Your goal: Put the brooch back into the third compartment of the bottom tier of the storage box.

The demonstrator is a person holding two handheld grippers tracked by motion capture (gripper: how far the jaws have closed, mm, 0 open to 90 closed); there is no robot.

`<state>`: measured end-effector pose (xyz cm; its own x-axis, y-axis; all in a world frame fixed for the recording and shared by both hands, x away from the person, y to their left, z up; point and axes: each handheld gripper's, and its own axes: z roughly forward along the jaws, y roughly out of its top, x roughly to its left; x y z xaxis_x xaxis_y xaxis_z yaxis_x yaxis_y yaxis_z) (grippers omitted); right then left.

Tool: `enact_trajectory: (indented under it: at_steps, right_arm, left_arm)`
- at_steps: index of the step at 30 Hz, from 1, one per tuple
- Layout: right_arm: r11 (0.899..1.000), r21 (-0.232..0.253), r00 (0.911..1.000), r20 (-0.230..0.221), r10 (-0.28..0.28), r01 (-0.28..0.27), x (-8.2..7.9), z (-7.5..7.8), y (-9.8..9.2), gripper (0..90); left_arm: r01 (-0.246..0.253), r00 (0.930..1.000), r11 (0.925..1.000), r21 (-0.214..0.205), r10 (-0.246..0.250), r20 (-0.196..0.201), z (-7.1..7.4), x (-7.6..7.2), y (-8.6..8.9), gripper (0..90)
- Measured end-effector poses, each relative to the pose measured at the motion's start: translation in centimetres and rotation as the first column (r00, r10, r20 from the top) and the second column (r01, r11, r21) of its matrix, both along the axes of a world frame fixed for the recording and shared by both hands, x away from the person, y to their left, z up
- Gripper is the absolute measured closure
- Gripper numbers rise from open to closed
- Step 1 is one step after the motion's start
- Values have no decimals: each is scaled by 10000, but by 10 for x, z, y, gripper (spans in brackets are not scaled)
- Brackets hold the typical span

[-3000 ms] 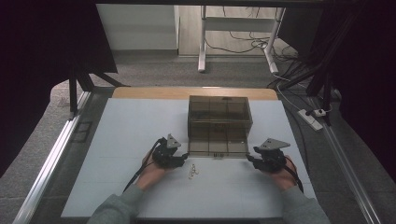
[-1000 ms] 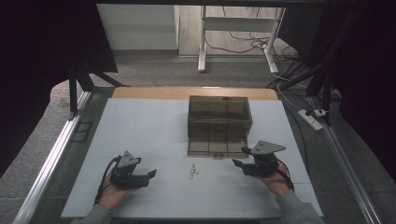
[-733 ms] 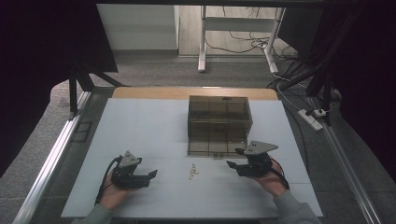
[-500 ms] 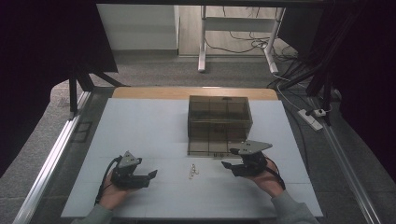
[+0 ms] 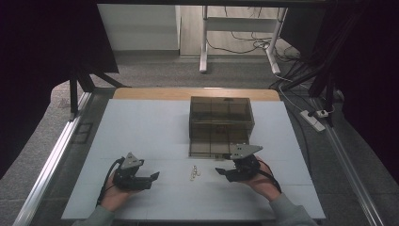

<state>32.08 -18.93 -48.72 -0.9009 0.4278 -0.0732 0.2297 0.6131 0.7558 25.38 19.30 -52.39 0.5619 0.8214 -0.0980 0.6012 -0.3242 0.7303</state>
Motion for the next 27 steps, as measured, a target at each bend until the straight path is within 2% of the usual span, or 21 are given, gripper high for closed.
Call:
enact_trajectory:
  at_steps: [11, 14, 20, 27]
  right_arm:
    - [9980, -317, 9980, -315, 543, -553, -1, -9, 25, 383]
    - [9958, -556, 9967, -387, 709, -730, 0, -11, 31, 380]
    - [9950, -553, 9951, -577, 805, -837, 3, -13, 40, 377]
    - [9875, -1043, 9911, -740, 1108, -1182, 2, -17, 56, 372]
  left_arm:
    - [33, 10000, 10000, 67, -33, -62, -2, 1, 0, 210]
    - [38, 10000, 10000, 74, -38, -90, -3, 1, -1, 210]
    - [-14, 9999, 10000, 95, 15, -134, -4, 1, 1, 209]
    - [-59, 9999, 10000, 81, 60, -80, -3, 0, 3, 205]
